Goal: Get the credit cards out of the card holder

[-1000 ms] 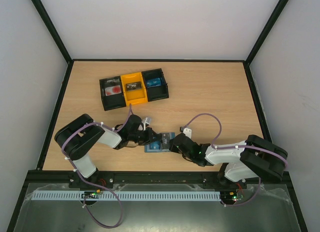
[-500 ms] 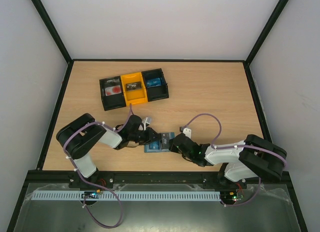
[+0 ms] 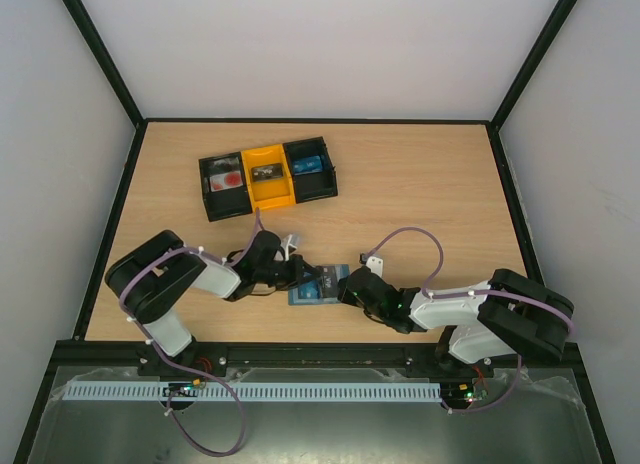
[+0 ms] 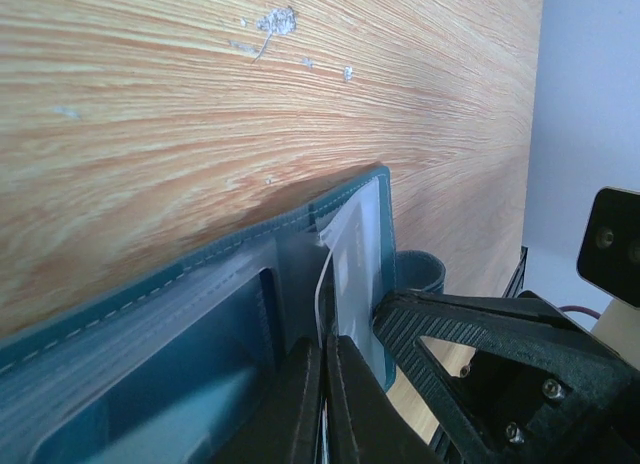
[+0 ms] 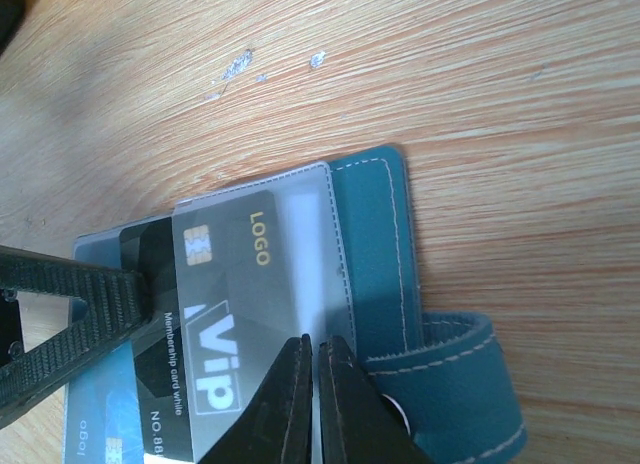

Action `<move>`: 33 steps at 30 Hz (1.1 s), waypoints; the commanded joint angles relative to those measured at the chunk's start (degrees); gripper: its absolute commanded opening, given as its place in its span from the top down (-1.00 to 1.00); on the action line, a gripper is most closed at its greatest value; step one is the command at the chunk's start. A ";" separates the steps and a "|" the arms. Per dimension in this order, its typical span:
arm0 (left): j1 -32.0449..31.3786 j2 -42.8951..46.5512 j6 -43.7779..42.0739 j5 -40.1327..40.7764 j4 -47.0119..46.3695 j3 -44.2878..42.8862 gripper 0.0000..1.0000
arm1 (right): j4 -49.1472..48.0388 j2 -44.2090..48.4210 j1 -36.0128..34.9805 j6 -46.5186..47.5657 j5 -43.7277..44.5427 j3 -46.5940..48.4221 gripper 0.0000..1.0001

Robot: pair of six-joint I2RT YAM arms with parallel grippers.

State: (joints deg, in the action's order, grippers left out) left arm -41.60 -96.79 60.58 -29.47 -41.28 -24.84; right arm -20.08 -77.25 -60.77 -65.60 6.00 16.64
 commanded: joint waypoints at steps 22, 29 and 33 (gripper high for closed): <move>2.32 10.02 -6.08 1.91 13.97 -0.39 0.95 | 7.95 11.20 -0.01 1.99 -1.51 2.74 0.81; 2.23 10.13 -5.56 1.70 13.32 -0.56 0.95 | 5.25 4.81 0.01 4.77 -1.54 5.97 0.82; 2.14 9.57 -5.58 1.52 13.29 -0.84 0.94 | 0.64 -1.46 -0.05 4.99 -4.75 6.69 0.86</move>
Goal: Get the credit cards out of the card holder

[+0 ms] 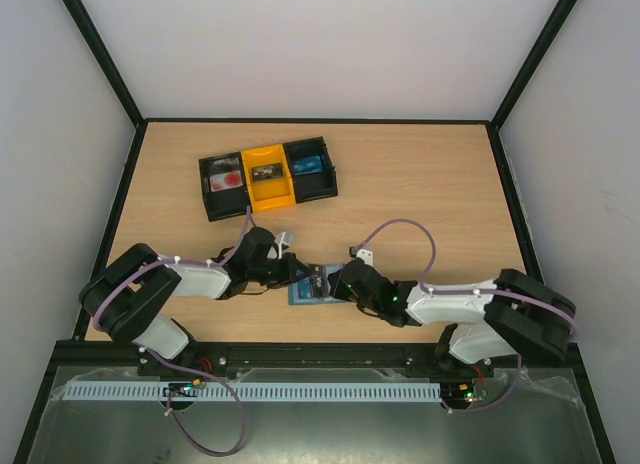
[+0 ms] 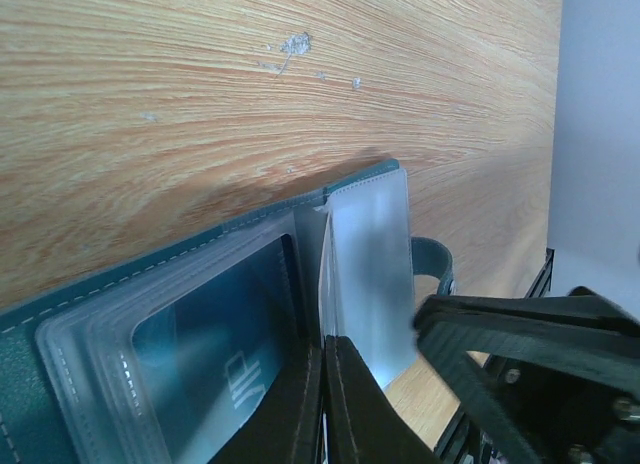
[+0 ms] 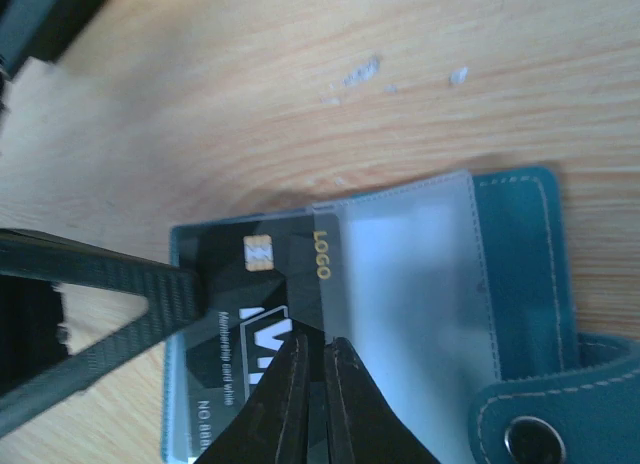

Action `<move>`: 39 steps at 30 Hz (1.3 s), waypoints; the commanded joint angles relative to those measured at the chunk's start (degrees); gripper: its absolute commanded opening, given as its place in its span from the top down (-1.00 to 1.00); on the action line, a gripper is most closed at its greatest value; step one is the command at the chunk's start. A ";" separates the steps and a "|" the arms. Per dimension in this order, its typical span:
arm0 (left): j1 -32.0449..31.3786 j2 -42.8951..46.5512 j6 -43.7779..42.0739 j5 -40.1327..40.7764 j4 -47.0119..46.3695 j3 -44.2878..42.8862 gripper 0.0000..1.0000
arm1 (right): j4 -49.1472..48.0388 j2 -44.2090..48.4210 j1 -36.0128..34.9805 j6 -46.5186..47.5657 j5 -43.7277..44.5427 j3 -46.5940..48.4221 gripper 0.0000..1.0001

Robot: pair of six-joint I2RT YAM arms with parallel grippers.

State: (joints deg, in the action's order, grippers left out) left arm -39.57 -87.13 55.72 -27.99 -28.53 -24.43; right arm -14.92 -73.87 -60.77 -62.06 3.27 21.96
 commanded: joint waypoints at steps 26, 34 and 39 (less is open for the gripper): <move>-1.82 6.22 0.76 8.39 8.52 -2.36 0.95 | -6.94 -0.12 0.03 -0.34 -0.39 -3.67 0.67; -1.60 14.78 -0.01 16.03 19.43 -5.55 0.95 | -9.09 11.52 -0.03 -1.80 -0.26 -5.42 0.51; -1.65 21.39 0.68 15.41 19.81 -6.07 0.95 | -14.36 15.34 -0.02 -4.03 -2.80 -6.37 0.34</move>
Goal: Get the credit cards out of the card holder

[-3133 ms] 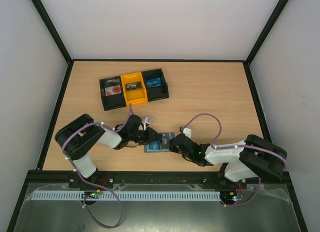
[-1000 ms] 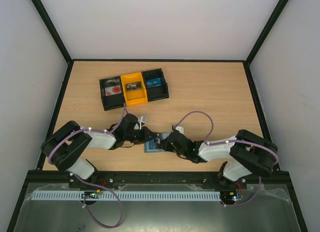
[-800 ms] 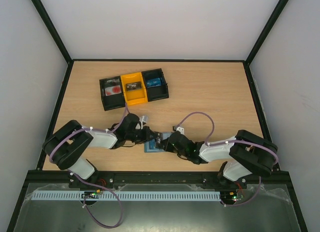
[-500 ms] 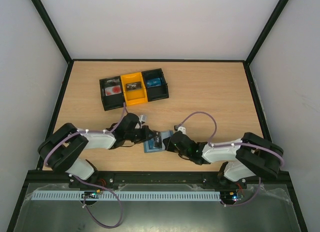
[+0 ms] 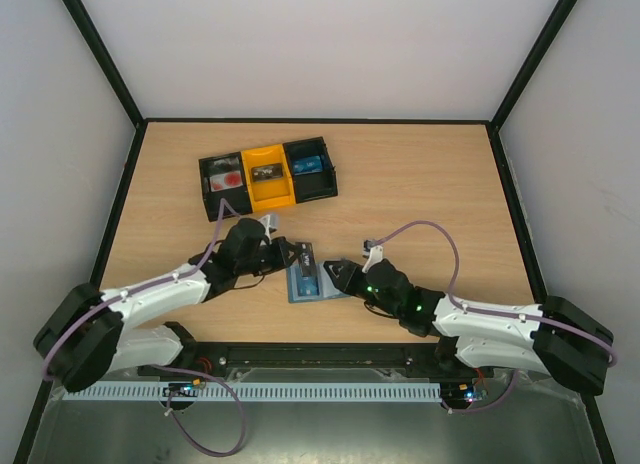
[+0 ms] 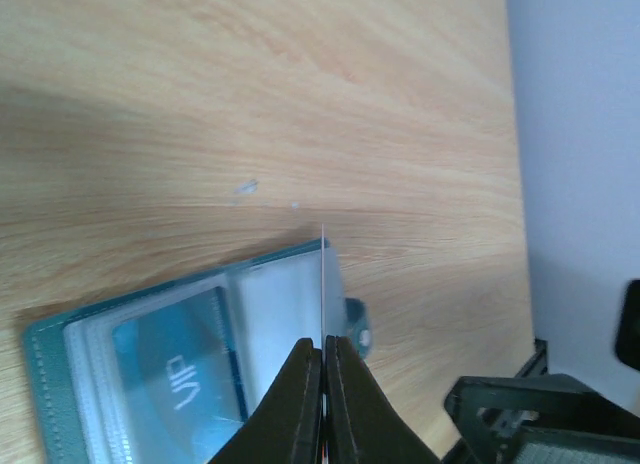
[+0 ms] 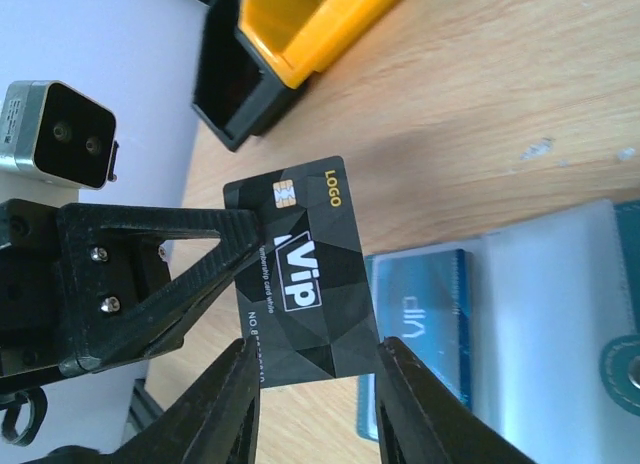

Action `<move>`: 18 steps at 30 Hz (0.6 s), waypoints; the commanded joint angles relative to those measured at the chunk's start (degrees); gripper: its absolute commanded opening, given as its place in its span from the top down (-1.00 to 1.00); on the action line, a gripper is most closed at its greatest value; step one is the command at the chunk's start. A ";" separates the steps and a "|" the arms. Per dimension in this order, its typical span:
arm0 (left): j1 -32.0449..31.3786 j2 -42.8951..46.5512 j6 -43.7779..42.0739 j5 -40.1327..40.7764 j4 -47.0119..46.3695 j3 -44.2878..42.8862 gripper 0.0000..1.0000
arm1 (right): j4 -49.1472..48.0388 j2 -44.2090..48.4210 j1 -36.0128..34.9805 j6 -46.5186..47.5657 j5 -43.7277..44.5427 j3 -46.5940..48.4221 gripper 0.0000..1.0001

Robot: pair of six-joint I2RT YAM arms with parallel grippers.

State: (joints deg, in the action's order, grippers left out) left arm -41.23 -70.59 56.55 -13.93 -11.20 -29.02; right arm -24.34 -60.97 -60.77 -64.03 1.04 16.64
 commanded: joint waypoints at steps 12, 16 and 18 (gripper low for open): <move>0.10 15.94 5.29 -5.87 -10.26 2.14 0.95 | -16.50 5.03 -0.03 -10.92 -5.53 -3.04 -0.24; 0.03 16.43 6.70 -8.31 -15.31 3.64 0.95 | -19.05 4.94 0.01 -12.16 -6.82 -3.20 -0.25; 0.01 16.37 7.67 -8.95 -17.38 4.58 0.95 | -20.58 4.98 -0.03 -11.73 -7.01 -3.58 -0.19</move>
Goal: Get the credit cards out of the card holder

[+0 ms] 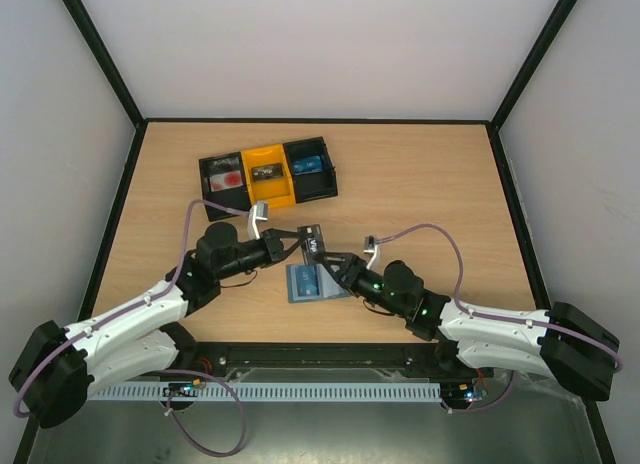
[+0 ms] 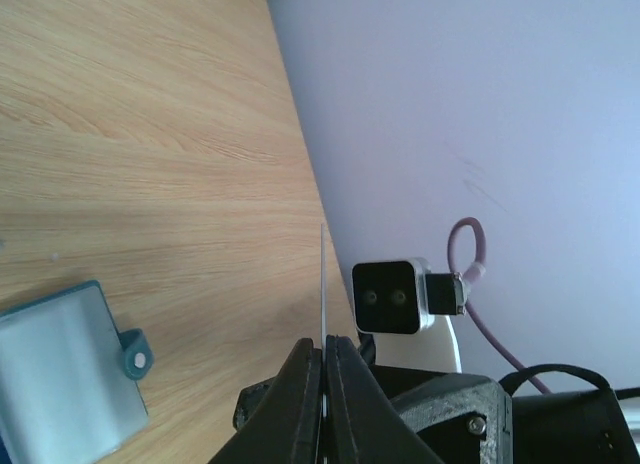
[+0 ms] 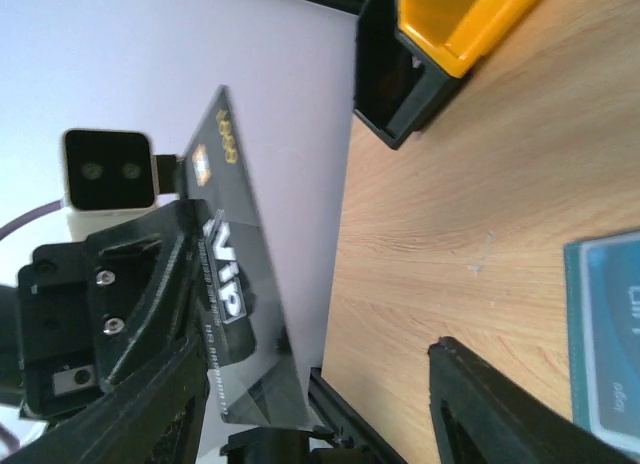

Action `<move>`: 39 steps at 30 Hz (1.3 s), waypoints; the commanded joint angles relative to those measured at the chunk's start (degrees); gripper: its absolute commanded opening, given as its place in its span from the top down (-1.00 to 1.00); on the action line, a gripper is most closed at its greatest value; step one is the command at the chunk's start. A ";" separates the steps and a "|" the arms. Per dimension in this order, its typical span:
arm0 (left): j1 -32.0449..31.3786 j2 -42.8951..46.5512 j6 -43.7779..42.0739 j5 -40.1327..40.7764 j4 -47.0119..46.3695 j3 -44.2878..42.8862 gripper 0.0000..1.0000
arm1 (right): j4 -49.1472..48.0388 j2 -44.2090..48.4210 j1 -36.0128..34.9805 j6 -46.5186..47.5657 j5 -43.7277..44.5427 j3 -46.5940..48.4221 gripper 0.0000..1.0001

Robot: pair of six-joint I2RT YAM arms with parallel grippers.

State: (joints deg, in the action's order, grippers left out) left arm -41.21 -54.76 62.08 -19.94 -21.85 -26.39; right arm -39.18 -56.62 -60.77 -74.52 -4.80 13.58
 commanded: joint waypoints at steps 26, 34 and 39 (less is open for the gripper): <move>0.08 5.10 -1.60 -12.14 -7.00 5.85 0.08 | 15.57 20.94 0.02 16.69 -5.81 -1.70 0.96; 0.08 9.03 -18.85 -18.61 16.06 -0.84 -0.21 | 30.80 27.46 0.00 25.24 -17.38 3.19 0.96; 0.08 13.28 -23.38 -21.75 23.99 -3.00 -0.24 | 30.83 28.24 0.00 25.61 -25.19 4.22 0.96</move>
State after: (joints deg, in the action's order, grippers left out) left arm -41.21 -44.62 45.54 -37.43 -7.14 -26.59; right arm -11.31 -29.39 -60.77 -51.66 -21.39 15.68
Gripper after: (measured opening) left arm 0.617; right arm 0.022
